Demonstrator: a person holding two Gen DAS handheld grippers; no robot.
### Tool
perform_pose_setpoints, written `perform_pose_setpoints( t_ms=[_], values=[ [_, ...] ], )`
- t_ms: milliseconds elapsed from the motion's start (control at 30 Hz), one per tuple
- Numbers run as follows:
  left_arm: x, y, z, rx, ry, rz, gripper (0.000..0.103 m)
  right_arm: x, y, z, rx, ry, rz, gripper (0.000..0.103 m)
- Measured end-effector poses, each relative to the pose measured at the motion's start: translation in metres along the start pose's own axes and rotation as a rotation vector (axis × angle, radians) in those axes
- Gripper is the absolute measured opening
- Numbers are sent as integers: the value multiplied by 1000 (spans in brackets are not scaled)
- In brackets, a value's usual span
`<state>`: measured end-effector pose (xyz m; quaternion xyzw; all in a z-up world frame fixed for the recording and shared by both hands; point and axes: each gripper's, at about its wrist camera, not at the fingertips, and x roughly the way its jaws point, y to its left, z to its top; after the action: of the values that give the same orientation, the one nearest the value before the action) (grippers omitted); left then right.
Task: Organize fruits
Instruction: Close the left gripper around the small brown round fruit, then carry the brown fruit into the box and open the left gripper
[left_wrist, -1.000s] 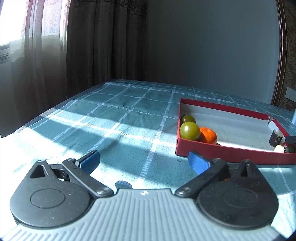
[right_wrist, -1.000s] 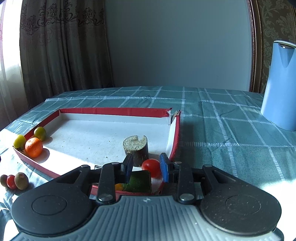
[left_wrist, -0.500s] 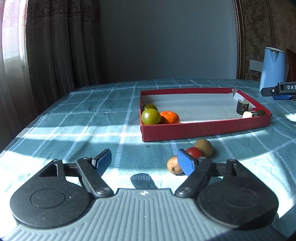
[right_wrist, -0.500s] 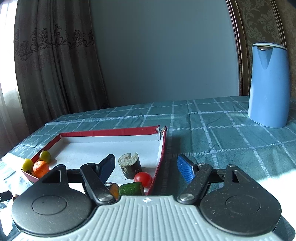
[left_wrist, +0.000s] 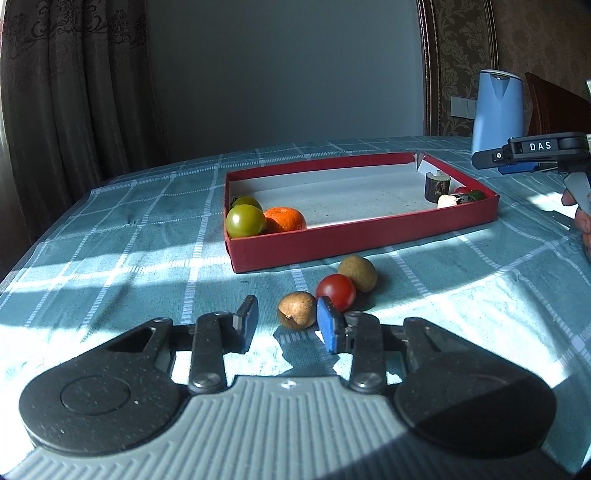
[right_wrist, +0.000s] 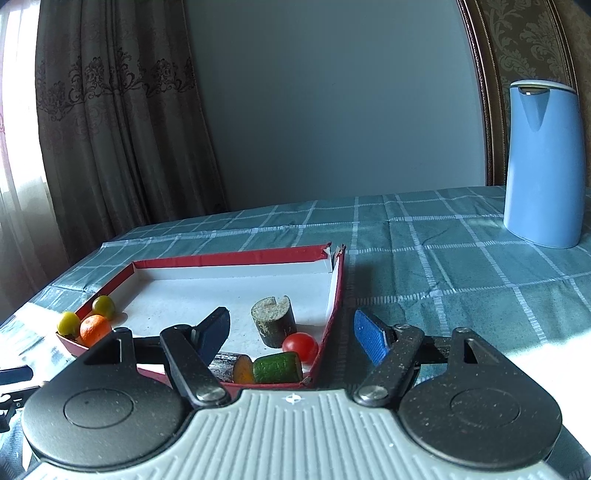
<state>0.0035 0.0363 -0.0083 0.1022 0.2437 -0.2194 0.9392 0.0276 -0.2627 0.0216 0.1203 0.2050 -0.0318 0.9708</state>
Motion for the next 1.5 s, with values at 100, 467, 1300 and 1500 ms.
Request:
perform_pose_setpoints(
  t_ms=[100,467,1300,1500],
  values=[
    [1,-2,0,14,10,0,33,0,1,0,0,2,2,74],
    [3,-4,0,32,13,-17,23,-3,7,-3,-7,1,22,74],
    [43,-52,74,-80,-73,164,23,-8,75,-59,-274,251,181,83],
    [77,-62,90,-91,-25,185,23,-8,76,-59,-277,251,180,84]
  ],
)
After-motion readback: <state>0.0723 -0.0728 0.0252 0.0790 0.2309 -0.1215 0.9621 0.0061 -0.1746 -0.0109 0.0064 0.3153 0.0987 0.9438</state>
